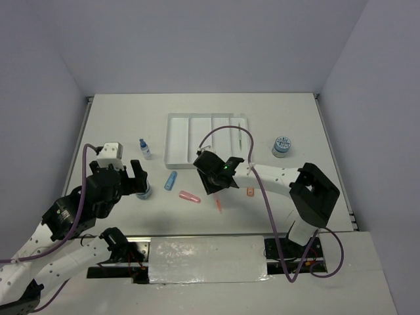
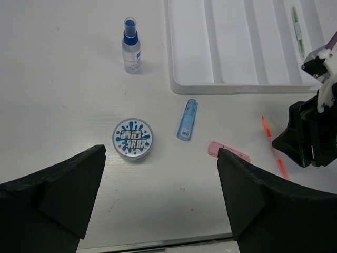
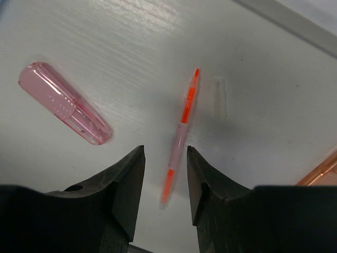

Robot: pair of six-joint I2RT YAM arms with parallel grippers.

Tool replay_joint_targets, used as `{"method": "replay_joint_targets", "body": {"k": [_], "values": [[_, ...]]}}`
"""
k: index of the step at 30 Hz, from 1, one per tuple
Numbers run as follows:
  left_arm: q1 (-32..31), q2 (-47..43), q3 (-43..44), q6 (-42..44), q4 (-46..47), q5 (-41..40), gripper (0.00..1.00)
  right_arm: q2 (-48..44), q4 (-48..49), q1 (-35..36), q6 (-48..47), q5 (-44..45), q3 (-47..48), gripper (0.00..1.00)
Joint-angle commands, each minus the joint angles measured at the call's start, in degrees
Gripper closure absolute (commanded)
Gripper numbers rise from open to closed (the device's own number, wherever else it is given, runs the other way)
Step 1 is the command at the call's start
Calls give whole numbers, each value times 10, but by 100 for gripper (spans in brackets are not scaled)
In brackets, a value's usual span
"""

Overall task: Sort the stationery into containers
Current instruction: Pick up the pen from the center of the board.

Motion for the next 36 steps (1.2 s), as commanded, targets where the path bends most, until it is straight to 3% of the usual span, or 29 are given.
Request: {"method": "replay_joint_targets", "body": {"k": [1,17,24,25,30,34,36], "values": [[0,9,3,2,16,-3,1,7,17,12,31,30,-1,55],[0,17,-2,17,28,23,1,61,47,10,46,3,-46,58],[0,14,-1,14,28,18,1,64,66,30,78,-25,-90,91],[0,15,1,12,25,17,1,62,69,44,81,-27,-102,100],[1,31,25,-29,10,-3,1,-23,77,66,100,-28,-130,100],[1,76,19,-89,81,70,1,-157,-8,65,103,33,-121,100],[0,142,28,-142,102,84,1,-200,-43,63,108,67,-113,100]]}}
